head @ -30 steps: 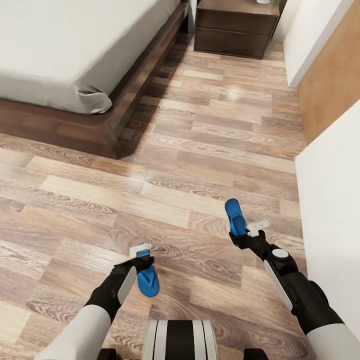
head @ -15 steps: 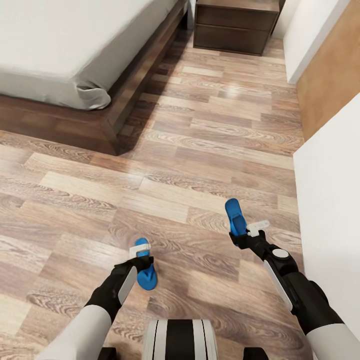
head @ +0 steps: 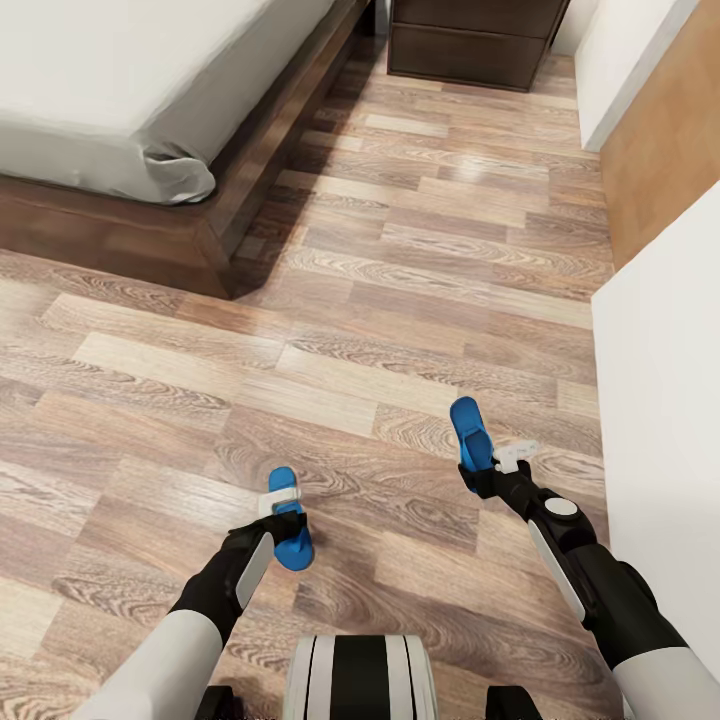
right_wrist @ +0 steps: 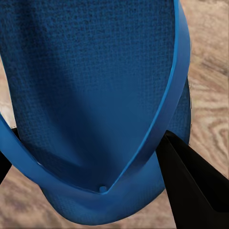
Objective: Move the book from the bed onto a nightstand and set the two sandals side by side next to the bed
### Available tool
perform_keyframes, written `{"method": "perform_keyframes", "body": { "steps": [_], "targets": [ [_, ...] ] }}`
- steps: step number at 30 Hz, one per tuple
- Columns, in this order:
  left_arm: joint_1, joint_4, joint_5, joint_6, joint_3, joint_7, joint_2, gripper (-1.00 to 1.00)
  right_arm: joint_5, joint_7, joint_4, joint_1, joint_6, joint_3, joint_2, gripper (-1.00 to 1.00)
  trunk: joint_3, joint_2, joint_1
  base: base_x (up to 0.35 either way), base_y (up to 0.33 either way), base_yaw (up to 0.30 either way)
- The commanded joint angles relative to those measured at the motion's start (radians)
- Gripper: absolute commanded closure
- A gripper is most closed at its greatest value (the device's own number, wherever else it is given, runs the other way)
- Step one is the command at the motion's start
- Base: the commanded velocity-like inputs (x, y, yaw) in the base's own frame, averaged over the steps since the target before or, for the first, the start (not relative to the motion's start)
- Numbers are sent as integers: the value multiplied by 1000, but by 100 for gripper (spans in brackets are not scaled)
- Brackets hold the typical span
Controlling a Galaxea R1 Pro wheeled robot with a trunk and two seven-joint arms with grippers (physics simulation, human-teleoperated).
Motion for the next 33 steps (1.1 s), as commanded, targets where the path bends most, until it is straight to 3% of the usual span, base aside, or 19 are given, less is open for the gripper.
{"method": "perform_keyframes", "body": {
  "steps": [1, 8, 16, 27, 28, 33],
  "targets": [
    [0, -2, 11, 5, 2, 5, -1, -100, -8, -2, -1, 0, 5, 1, -1, 100, -5, -1, 0, 0, 0, 0],
    [0, -2, 11, 5, 2, 4, 0, -100, -8, -2, -1, 0, 6, 1, -1, 100, -16, -1, 2, 0, 0, 0],
    [0, -2, 10, 8, 0, 1, 0, -100, -8, -2, -1, 0, 6, 1, -1, 100, -47, -3, 5, 0, 0, 0],
    [0, -2, 10, 5, 1, 1, -2, -100, -8, -2, -1, 0, 5, 0, -1, 100, -47, -3, 5, 0, 0, 0],
    [0, -2, 10, 5, 1, 1, -2, 100, -8, -2, -1, 0, 6, 0, -1, 100, -47, -3, 5, 0, 0, 0],
    [0, -2, 10, 5, 2, -2, -2, 100, -8, -2, -2, 0, 6, 0, -1, 100, -47, -3, 5, 0, 0, 0]
  ]
}}
